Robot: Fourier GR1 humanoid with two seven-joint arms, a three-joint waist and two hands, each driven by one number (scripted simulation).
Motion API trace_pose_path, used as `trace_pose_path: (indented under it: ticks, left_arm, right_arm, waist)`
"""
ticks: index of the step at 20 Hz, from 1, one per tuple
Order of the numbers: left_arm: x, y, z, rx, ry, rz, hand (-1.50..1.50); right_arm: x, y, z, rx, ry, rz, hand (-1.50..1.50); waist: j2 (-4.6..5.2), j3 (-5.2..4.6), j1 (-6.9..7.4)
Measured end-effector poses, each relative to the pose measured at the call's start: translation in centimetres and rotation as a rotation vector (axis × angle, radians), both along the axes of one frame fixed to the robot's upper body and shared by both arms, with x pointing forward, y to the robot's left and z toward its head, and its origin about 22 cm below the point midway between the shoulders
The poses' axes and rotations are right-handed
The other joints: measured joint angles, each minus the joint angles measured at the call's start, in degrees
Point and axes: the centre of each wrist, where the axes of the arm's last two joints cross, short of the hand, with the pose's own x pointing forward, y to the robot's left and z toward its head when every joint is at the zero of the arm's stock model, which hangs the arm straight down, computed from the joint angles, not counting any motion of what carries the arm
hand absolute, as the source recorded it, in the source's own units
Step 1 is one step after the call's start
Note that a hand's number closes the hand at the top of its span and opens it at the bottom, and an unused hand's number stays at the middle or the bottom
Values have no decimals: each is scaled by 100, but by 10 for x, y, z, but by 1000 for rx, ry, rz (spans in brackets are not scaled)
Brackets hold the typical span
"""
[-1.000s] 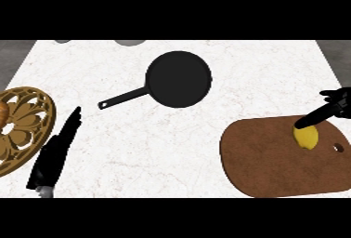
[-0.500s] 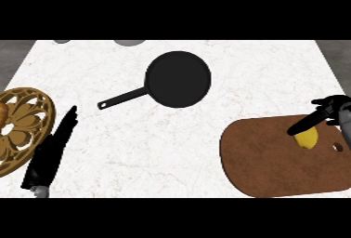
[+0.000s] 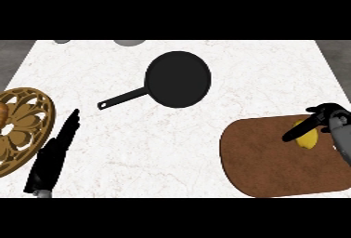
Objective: Pick the lemon from the cutting board and place it in the pan
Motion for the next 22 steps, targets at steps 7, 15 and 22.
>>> trace_pose_path:
  ticks: [7,15,22]
  left_arm:
    - [2,5,-2,11,-1,4,0]
    - [4,2,0,13,0,2,0]
    - [0,6,-1,4,7,8,0]
  right_arm:
    - [-1,3,-9,-10,-8,-6,150]
    - [1,1,-17,6,-57,-62,150]
    - [-9,40,-31,-39,-115,-81,150]
  waist:
    - [-12,-18,-12]
    - [-44,-79,-40]
    - [-90,-114,-95]
